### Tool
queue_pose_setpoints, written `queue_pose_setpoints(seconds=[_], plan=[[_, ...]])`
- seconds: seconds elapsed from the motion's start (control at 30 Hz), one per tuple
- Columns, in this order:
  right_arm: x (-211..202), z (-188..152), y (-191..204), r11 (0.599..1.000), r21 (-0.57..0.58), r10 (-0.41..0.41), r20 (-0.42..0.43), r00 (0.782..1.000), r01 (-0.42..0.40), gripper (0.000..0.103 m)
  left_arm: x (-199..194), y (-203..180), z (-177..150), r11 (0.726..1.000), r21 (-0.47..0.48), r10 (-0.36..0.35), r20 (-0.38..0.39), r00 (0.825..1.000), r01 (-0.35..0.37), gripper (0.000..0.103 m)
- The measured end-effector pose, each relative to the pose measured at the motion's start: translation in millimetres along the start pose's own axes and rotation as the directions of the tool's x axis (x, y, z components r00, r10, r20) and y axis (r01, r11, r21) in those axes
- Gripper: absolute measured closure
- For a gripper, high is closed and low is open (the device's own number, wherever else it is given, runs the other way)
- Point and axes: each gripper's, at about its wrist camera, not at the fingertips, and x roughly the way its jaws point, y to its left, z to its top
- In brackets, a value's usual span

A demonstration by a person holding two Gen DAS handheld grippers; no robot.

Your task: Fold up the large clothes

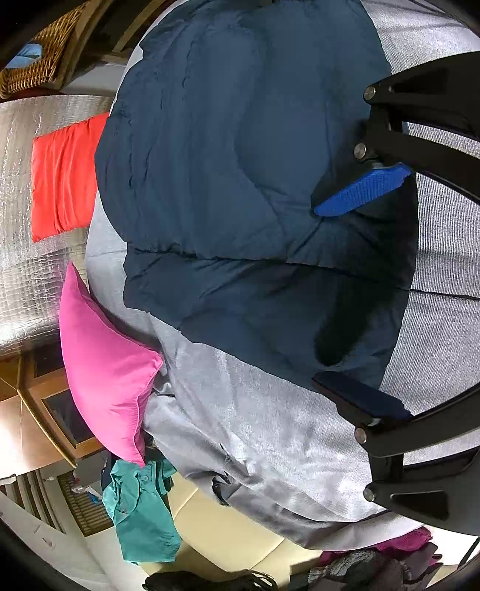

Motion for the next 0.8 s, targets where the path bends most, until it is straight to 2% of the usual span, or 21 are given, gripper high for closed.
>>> queue_pose_setpoints(seconds=[0.1, 0.13, 0.23, 0.3, 0.4, 0.43, 0.5, 0.57, 0.7, 0.73, 0.8], plan=[[-10, 3, 1, 0.998, 0.01, 0.069, 0.019, 0.997, -0.069, 0.065, -1, 1, 1, 1.0, -0.005, -0.002, 0.001, 1.0, 0.002, 0.017], [-17, 5, 3, 0.995, -0.007, 0.105, 0.049, 0.993, -0.104, 0.065, -2, 1, 2, 1.0, -0.007, -0.003, 0.0, 1.0, 0.003, 0.017], [-34, 13, 11, 0.989, -0.074, 0.135, 0.152, 0.979, -0.125, 0.065, -5, 4, 8, 1.0, -0.015, -0.014, 0.009, 1.0, 0.014, 0.017], [-35, 23, 8, 0.991, -0.071, 0.128, 0.186, 0.974, -0.116, 0.065, -11, 11, 16, 0.999, -0.041, -0.025, 0.046, 0.999, 0.027, 0.017], [-18, 36, -14, 0.996, 0.029, 0.076, 0.17, 0.982, -0.082, 0.064, -9, 26, 28, 0.993, -0.113, -0.026, 0.068, 0.997, 0.033, 0.017], [-6, 40, -24, 0.996, 0.067, 0.043, 0.142, 0.989, -0.053, 0.066, -2, 30, 31, 0.99, -0.138, -0.026, 0.046, 0.999, 0.033, 0.017], [5, 44, -33, 0.992, 0.095, 0.069, 0.116, 0.991, -0.08, 0.066, 20, 30, 32, 0.988, -0.151, -0.046, -0.039, 0.998, 0.04, 0.017], [1, 46, -33, 0.991, 0.087, 0.087, 0.111, 0.99, -0.097, 0.066, 34, 28, 30, 0.985, -0.162, -0.071, -0.083, 0.994, 0.057, 0.017], [-26, 45, -39, 0.985, 0.101, 0.123, 0.181, 0.976, -0.142, 0.065, 30, 29, 35, 0.986, -0.158, -0.064, -0.06, 0.996, 0.054, 0.017], [-35, 45, -43, 0.982, 0.108, 0.128, 0.21, 0.969, -0.153, 0.065, 29, 33, 36, 0.981, -0.182, -0.071, -0.053, 0.996, 0.06, 0.017], [-38, 44, -53, 0.982, 0.135, 0.103, 0.221, 0.97, -0.135, 0.065, 30, 41, 35, 0.971, -0.227, -0.085, -0.045, 0.995, 0.073, 0.017]])
